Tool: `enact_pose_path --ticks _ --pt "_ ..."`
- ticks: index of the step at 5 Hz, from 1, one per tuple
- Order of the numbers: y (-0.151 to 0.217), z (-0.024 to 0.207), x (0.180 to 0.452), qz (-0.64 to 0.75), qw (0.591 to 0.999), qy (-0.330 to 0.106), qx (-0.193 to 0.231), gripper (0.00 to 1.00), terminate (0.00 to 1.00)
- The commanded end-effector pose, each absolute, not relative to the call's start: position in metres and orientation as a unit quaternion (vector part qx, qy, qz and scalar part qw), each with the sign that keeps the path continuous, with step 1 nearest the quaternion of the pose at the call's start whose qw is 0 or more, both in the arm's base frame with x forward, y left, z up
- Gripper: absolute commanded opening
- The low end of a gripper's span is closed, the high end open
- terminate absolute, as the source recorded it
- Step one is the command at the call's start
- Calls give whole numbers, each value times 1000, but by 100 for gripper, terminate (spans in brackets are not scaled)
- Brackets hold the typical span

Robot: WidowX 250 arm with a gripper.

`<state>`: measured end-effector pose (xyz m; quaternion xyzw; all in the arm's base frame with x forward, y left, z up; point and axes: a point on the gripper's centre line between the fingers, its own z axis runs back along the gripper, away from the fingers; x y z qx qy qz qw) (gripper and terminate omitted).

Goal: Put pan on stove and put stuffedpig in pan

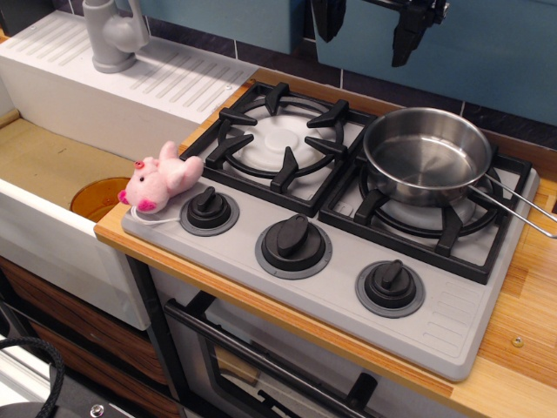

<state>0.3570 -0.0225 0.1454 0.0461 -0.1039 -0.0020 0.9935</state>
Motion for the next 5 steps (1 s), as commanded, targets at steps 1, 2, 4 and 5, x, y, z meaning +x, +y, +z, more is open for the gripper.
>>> enact_pose_path --ticks 1,2,4,5 --pt "-23 145 357 -2 994 -104 46 100 0" --pt "-26 122 362 -6 990 -135 39 100 0" --pt "-31 83 365 -11 984 -178 13 100 0" --pt "-32 79 364 -11 983 -183 11 100 0"
